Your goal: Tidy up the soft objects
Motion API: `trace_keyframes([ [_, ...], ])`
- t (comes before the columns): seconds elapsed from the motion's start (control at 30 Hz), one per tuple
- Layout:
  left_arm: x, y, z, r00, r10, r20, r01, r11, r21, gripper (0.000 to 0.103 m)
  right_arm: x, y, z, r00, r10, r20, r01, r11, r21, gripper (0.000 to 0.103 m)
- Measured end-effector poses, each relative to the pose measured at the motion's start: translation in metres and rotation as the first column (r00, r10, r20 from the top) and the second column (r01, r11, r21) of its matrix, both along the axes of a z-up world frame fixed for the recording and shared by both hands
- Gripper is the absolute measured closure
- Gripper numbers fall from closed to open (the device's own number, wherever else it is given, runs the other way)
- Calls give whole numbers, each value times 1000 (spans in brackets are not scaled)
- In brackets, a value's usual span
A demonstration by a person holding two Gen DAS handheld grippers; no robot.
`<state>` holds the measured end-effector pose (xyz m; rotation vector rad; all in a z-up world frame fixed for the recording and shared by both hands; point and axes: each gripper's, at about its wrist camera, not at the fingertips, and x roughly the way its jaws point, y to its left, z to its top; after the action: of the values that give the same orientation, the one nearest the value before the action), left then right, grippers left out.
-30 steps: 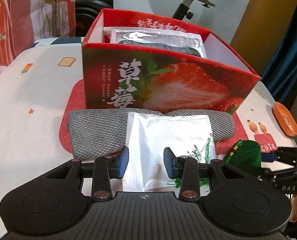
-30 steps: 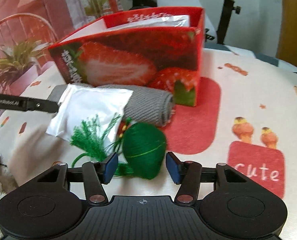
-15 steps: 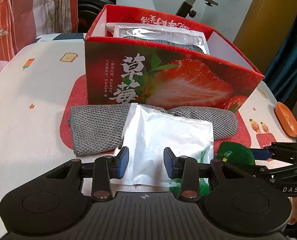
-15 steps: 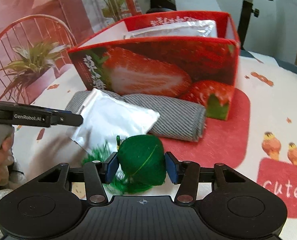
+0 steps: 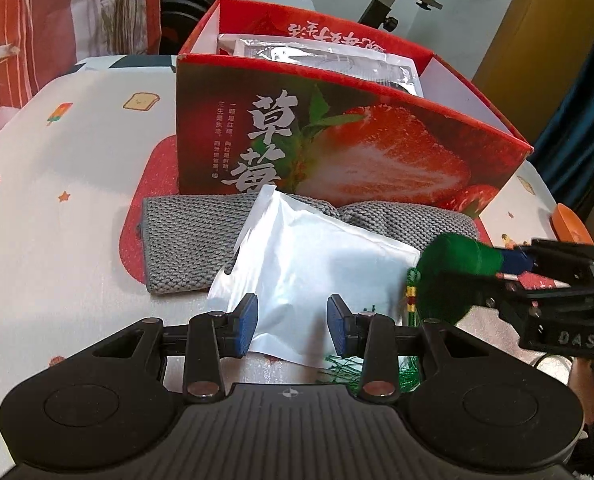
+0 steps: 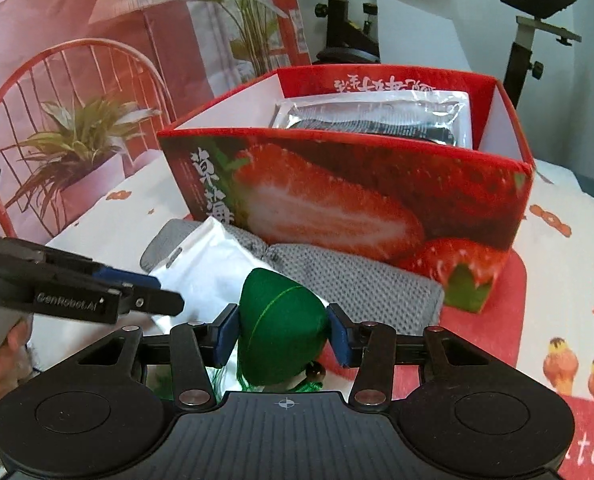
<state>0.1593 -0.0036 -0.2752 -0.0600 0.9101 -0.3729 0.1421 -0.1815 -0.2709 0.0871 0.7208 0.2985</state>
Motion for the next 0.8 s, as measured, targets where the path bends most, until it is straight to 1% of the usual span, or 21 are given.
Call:
trace_keyframes([
  [0.1, -1, -1, 2, 1000, -10, 2, 10, 1000, -4, 63, 1, -3, -4, 1000, -1, 6, 1, 1000, 17, 58],
  [0.27, 2, -7, 7, 1000, -25, 0, 25, 999, -28, 63, -1, -15, -13, 1000, -29, -9, 30, 996, 79, 57],
  [0.43, 9, -28, 15, 998, -68, 15, 68, 996, -55, 63, -4, -27, -17, 998, -57, -12, 58, 994, 98, 58],
  [0.57, 11, -46, 14, 994, -106, 7, 106, 993, -49, 63, -9, -41, -20, 996, -85, -29, 88, 987, 136, 56],
  [0.63, 13, -51, 13, 994, -113, -9, 113, 992, -56, 63, -12, -45, -22, 995, -89, -36, 93, 986, 135, 48],
  [0.7, 14, -56, 10, 993, -117, -23, 115, 991, -66, 63, -15, -47, -23, 995, -93, -37, 96, 988, 119, 47],
  [0.8, 17, -63, 8, 991, -130, -40, 127, 989, -82, 63, -19, -51, -25, 995, -84, -54, 90, 988, 124, 46],
])
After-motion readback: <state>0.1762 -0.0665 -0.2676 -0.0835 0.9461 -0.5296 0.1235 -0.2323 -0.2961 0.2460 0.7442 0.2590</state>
